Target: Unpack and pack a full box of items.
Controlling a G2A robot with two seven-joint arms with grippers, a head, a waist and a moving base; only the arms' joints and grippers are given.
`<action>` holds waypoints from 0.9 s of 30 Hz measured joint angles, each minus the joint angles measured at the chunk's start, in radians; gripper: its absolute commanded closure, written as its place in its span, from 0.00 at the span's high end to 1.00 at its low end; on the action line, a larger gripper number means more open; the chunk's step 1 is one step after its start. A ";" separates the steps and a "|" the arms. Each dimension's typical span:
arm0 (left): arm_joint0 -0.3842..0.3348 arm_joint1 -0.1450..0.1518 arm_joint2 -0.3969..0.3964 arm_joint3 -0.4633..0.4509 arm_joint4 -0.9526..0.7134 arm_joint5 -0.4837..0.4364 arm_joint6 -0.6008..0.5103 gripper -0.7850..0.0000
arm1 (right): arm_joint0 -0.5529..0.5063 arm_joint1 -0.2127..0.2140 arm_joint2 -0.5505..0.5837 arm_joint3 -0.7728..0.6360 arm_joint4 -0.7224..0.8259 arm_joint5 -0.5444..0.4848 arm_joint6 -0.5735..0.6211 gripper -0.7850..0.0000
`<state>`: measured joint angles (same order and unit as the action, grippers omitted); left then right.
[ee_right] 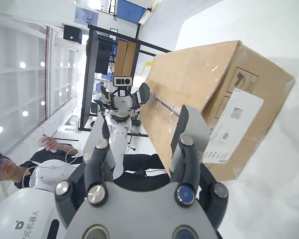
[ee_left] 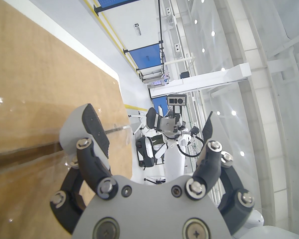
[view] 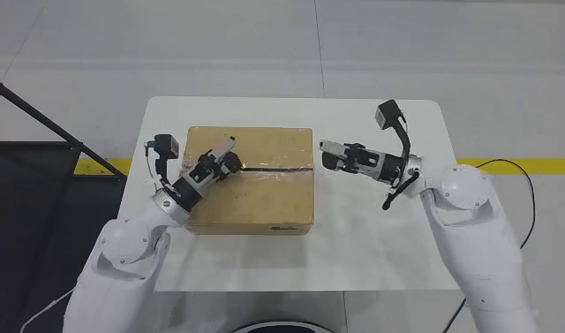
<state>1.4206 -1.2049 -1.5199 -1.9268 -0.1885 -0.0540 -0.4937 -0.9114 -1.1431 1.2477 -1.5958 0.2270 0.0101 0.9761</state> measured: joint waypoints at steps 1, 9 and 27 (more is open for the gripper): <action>0.007 0.001 -0.013 -0.008 0.002 -0.003 0.005 1.00 | 0.016 -0.005 -0.023 0.017 0.006 -0.001 0.001 0.00; 0.128 0.015 -0.194 -0.046 0.018 -0.032 0.040 1.00 | 0.188 -0.060 -0.252 0.187 0.050 -0.010 0.045 0.00; 0.325 0.012 -0.295 0.006 -0.050 -0.128 0.058 1.00 | 0.502 -0.256 -0.643 0.534 0.106 -0.033 -0.022 0.00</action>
<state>1.7457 -1.1932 -1.8144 -1.9209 -0.2389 -0.1824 -0.4355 -0.4090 -1.3989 0.6049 -1.0619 0.3334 -0.0233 0.9539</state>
